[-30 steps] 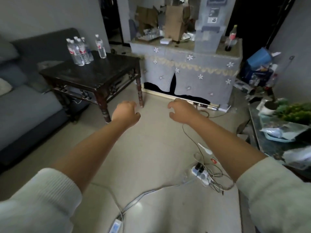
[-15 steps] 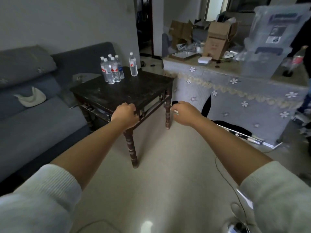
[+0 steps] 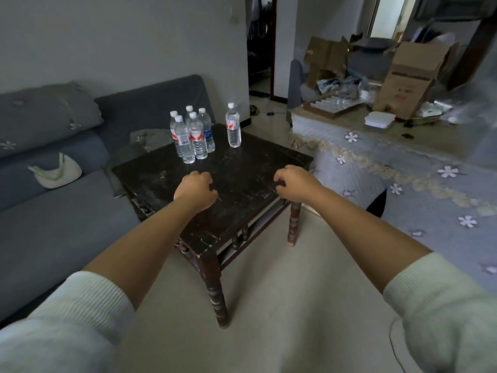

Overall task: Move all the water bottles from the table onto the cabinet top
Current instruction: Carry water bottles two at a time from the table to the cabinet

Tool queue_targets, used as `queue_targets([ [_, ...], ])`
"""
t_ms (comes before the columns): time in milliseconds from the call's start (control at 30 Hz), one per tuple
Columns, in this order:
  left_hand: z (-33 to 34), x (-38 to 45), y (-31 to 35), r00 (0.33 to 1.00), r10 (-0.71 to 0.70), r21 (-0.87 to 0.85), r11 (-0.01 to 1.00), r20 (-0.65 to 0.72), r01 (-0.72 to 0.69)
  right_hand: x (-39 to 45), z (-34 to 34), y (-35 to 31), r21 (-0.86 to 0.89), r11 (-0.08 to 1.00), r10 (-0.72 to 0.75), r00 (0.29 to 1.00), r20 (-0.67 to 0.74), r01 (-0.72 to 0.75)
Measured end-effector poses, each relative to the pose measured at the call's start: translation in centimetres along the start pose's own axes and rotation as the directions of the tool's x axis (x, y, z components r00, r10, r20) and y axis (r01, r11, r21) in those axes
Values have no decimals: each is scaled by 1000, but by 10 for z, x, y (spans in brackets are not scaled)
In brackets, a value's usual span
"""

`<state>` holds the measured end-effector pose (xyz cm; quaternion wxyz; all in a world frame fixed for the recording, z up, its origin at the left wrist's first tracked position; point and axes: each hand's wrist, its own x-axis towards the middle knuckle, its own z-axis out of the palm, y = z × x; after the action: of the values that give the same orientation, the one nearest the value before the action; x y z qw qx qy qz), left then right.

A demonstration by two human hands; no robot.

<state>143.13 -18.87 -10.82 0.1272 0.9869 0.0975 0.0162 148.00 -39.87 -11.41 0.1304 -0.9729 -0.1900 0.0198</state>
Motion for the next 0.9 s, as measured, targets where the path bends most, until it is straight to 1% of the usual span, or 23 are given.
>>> queue_targets([
  [167,1,91,-4,998,-62,-4,998,-12,62,102,-8,22,7,999,-44,998,33,44],
  [233,4,122,-10,996,-87,-10,996,-9,87,137,-5,26,-6,998,-68,995,69,68],
  [400,10,208,-32,990,-137,-25,990,-13,137,229,4,37,-13,995,-102,990,96,104],
  [533,13,283,-51,989,-141,-41,989,-36,139,310,12,42,-9,996,-93,991,94,94],
  [733,9,386,-78,985,-170,-42,985,9,170,418,22,35,48,997,-63,990,123,58],
  [900,12,457,-103,965,-263,-62,963,-4,263,492,30,35,91,995,-49,991,123,38],
])
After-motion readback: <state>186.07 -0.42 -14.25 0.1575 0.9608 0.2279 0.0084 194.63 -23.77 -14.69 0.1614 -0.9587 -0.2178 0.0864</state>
